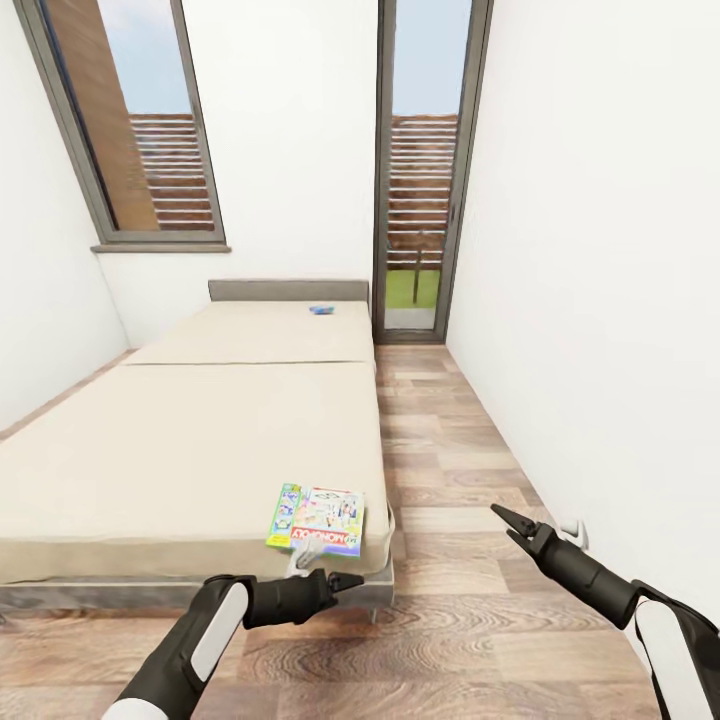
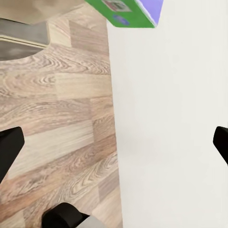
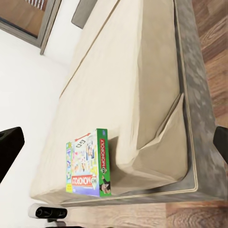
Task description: Put all the toys in the child's room - the three board games (two on the bed and one on the table), the two jigsaw puzzles on the table, and the tennis ball on the table - inside the toy box on the table in the child's room.
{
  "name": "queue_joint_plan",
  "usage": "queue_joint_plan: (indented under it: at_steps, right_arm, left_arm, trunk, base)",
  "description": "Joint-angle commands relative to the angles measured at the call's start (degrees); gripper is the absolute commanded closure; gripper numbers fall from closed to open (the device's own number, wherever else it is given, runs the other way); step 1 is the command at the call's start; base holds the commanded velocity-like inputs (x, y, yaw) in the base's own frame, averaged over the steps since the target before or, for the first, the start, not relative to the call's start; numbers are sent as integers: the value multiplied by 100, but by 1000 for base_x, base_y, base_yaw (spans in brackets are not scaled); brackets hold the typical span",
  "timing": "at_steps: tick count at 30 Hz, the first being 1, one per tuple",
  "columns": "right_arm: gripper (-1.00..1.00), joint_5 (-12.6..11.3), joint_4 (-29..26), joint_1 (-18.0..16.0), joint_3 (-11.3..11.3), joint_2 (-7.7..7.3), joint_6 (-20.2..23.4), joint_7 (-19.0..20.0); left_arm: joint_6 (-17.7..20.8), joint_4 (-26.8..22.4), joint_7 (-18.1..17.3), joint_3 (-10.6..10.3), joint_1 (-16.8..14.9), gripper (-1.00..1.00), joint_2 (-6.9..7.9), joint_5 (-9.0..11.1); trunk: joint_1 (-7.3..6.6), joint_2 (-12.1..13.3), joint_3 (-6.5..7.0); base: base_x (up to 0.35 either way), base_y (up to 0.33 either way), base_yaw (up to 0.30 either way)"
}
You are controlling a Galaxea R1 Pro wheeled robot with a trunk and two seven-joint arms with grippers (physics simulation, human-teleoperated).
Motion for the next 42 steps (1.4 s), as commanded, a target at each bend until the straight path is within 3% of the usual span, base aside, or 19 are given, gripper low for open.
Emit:
queue_joint_plan:
  at_steps: [1, 14, 21, 25, 32, 36, 42]
  right_arm:
    - [-100, 5, -1, -5, -10, 2, 33, 24]
    - [-100, -28, -1, 0, -39, -13, 39, 61]
    - [-100, -48, -1, 6, -40, -13, 38, 97]
    - [-100, -52, -1, 10, -46, -13, 40, 104]
    - [-100, -60, -1, 12, -45, -14, 43, 108]
    - [-100, -63, -1, 11, -44, -14, 45, 111]
    - [-100, -64, -1, 8, -42, -14, 46, 116]
  left_arm:
    - [31, -1, -23, 3, -3, -100, 1, 10]
    - [60, -1, -752, 2, -4, -100, 184, 4]
    - [199, -27, -1048, 8, -36, -100, 373, 3]
    - [260, -33, -1165, 8, -106, -100, 473, 10]
    - [345, -36, -1701, 9, -163, -100, 648, 6]
    - [346, -31, -1891, 12, -168, -100, 664, 7]
    - [340, -28, -1984, 21, -170, -100, 660, 42]
  trunk:
    - [21, -44, -24]
    - [307, -565, -257]
    - [461, -846, -383]
    - [471, -851, -471]
    - [489, -861, -627]
    - [499, -866, -715]
    - [499, -866, -715]
  base:
    - [0, 0, 0]
    - [0, 0, 0]
    - [0, 0, 0]
    - [0, 0, 0]
    - [0, 0, 0]
    - [0, 0, 0]
    - [0, 0, 0]
